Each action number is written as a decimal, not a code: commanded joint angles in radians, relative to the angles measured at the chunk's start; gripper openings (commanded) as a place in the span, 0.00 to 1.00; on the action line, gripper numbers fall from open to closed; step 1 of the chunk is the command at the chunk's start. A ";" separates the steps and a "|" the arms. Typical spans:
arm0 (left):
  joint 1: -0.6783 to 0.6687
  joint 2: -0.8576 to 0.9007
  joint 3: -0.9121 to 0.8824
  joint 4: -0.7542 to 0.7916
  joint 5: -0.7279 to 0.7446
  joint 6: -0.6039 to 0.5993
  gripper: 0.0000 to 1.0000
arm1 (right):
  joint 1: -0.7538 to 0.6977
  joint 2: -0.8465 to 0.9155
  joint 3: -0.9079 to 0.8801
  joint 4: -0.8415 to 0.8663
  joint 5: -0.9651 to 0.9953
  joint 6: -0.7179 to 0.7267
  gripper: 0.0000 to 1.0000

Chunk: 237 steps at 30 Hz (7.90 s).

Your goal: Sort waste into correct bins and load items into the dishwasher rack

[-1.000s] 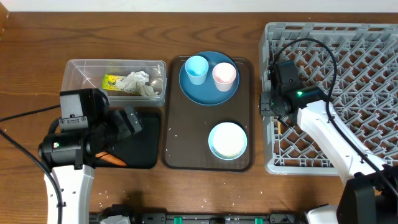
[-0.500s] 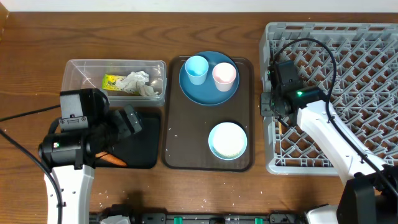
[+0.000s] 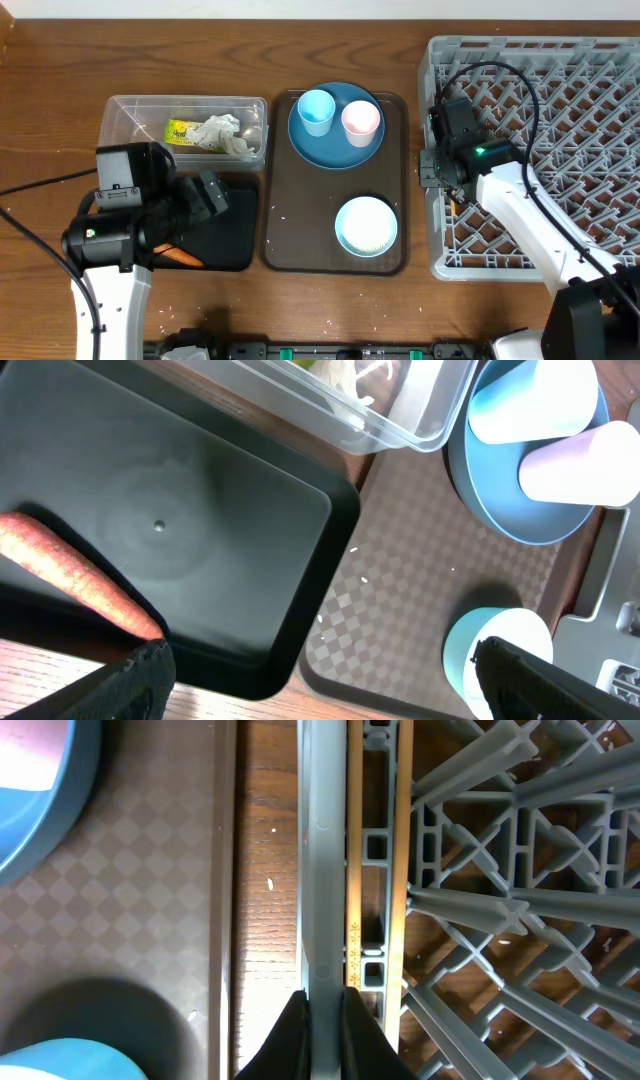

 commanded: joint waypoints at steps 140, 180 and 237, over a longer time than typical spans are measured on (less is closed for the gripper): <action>0.005 -0.007 0.018 -0.001 -0.006 0.006 0.98 | 0.579 0.255 0.140 -0.211 -0.183 -0.031 0.01; 0.005 -0.007 0.018 -0.001 -0.006 0.006 0.98 | 0.623 0.256 0.209 -0.237 -0.102 -0.007 0.01; 0.005 -0.007 0.018 0.079 -0.006 0.002 0.98 | -0.136 0.154 0.503 -0.485 0.006 -0.105 0.99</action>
